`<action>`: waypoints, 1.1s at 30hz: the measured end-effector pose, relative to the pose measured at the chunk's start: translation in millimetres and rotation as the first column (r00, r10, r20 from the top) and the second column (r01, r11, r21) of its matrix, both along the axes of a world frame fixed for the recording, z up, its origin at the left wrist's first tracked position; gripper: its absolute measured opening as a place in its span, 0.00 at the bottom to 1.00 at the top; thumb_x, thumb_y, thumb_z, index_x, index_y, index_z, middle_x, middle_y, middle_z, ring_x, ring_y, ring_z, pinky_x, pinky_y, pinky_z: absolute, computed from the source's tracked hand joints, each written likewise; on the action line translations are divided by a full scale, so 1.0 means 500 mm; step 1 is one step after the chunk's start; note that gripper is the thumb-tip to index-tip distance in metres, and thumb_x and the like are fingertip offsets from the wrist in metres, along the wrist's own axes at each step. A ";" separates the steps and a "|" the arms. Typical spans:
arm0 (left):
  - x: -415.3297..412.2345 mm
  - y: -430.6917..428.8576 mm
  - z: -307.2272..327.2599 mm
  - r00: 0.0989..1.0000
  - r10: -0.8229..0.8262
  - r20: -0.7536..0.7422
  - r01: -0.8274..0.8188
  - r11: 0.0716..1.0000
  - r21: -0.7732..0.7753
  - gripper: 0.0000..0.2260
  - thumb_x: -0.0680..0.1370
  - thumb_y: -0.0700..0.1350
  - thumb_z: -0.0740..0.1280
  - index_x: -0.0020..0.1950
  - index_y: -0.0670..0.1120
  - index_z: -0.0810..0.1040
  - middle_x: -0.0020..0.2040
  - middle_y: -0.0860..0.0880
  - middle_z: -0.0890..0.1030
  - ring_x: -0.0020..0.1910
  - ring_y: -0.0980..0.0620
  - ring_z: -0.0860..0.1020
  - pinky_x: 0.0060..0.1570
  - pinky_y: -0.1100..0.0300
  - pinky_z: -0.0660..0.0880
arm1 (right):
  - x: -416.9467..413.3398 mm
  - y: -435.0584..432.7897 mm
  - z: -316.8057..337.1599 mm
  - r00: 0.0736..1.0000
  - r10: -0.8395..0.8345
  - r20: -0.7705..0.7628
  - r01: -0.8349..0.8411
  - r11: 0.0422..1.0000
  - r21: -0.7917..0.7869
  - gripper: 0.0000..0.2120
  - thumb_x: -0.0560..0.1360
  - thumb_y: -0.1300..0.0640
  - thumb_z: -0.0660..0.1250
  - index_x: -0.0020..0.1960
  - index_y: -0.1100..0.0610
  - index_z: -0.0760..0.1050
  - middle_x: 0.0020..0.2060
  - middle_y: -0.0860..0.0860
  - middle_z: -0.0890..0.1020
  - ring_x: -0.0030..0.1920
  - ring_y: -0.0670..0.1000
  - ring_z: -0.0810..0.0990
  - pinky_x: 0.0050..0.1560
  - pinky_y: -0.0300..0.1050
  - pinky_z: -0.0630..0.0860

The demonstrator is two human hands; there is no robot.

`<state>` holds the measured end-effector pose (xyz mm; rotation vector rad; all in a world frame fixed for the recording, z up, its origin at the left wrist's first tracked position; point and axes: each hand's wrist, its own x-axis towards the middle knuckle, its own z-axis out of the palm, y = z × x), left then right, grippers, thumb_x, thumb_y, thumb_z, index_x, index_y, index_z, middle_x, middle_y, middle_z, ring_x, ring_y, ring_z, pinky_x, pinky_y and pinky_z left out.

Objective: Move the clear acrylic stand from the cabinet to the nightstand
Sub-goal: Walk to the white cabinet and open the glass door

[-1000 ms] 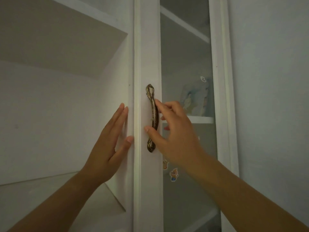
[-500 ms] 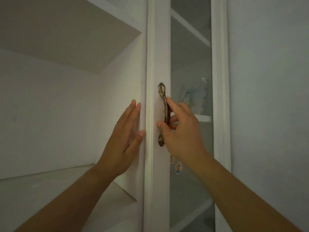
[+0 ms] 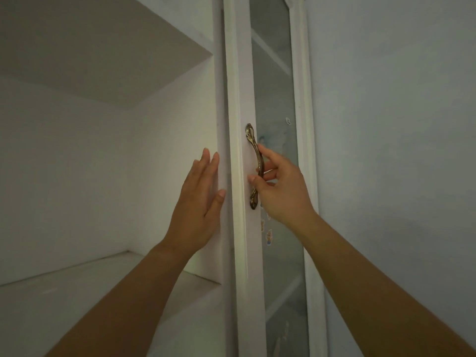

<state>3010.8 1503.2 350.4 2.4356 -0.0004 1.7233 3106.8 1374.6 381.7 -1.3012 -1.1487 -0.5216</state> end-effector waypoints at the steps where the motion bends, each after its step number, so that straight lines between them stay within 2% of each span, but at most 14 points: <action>1: -0.001 0.001 0.000 1.000 -0.006 -0.002 0.006 1.000 0.003 0.25 0.78 0.54 0.51 0.74 0.56 0.48 0.75 0.58 0.46 0.74 0.59 0.44 0.71 0.59 0.44 | -0.002 -0.001 -0.001 1.000 -0.009 -0.004 0.009 1.000 0.005 0.26 0.74 0.60 0.68 0.69 0.46 0.66 0.52 0.51 0.76 0.44 0.45 0.76 0.44 0.29 0.73; 4: -0.002 -0.001 -0.001 1.000 -0.003 -0.008 0.003 1.000 0.001 0.24 0.77 0.54 0.51 0.72 0.58 0.47 0.76 0.57 0.46 0.74 0.58 0.43 0.71 0.59 0.44 | 0.000 -0.012 -0.006 0.999 -0.040 -0.015 0.041 0.999 0.022 0.25 0.74 0.61 0.67 0.68 0.46 0.66 0.51 0.51 0.76 0.44 0.45 0.76 0.38 0.25 0.72; 6: -0.002 -0.002 -0.001 1.000 -0.003 -0.009 0.003 1.000 0.002 0.24 0.77 0.55 0.50 0.72 0.58 0.46 0.76 0.56 0.46 0.74 0.57 0.43 0.71 0.58 0.44 | 0.001 -0.028 -0.007 0.998 -0.053 -0.019 0.053 0.998 0.029 0.25 0.74 0.61 0.67 0.68 0.47 0.66 0.48 0.49 0.76 0.44 0.45 0.76 0.37 0.25 0.73; 10: 0.002 -0.004 0.001 1.000 0.005 0.002 -0.005 1.000 -0.006 0.25 0.76 0.57 0.49 0.71 0.59 0.46 0.75 0.58 0.45 0.74 0.56 0.43 0.70 0.58 0.43 | 0.004 -0.058 -0.004 0.998 -0.061 -0.013 0.061 0.998 0.033 0.24 0.74 0.61 0.67 0.68 0.47 0.66 0.42 0.43 0.75 0.44 0.45 0.76 0.36 0.20 0.69; 17: 0.003 -0.003 -0.001 1.000 0.023 0.008 -0.023 1.000 0.014 0.25 0.76 0.56 0.49 0.72 0.57 0.46 0.76 0.54 0.47 0.75 0.54 0.44 0.70 0.59 0.43 | -0.002 -0.039 -0.010 0.995 -0.097 -0.011 0.097 0.995 0.023 0.25 0.75 0.60 0.66 0.69 0.47 0.65 0.48 0.50 0.77 0.45 0.46 0.77 0.34 0.20 0.69; 22: 0.013 -0.005 -0.002 0.997 0.067 0.032 -0.069 0.997 0.044 0.25 0.76 0.56 0.48 0.71 0.56 0.44 0.73 0.58 0.43 0.74 0.54 0.42 0.68 0.63 0.39 | 0.003 -0.032 -0.012 0.993 -0.118 -0.017 0.119 0.993 0.019 0.25 0.76 0.58 0.66 0.70 0.45 0.64 0.52 0.51 0.77 0.45 0.46 0.77 0.35 0.22 0.69; 27: 0.012 -0.002 -0.002 0.997 0.075 0.016 -0.075 0.996 0.056 0.25 0.76 0.57 0.47 0.71 0.55 0.44 0.73 0.58 0.43 0.73 0.55 0.42 0.69 0.61 0.40 | 0.006 -0.047 -0.013 0.995 -0.101 -0.007 0.101 0.994 0.032 0.25 0.75 0.60 0.66 0.70 0.46 0.64 0.52 0.52 0.77 0.45 0.46 0.76 0.37 0.18 0.66; 33: 0.008 0.001 -0.005 0.993 0.116 0.011 -0.116 0.991 0.071 0.25 0.76 0.58 0.47 0.71 0.56 0.43 0.73 0.58 0.43 0.73 0.55 0.43 0.68 0.62 0.39 | 0.020 -0.083 -0.016 0.998 -0.070 -0.011 0.070 0.996 0.051 0.25 0.75 0.61 0.65 0.70 0.48 0.64 0.50 0.52 0.77 0.48 0.50 0.77 0.38 0.18 0.66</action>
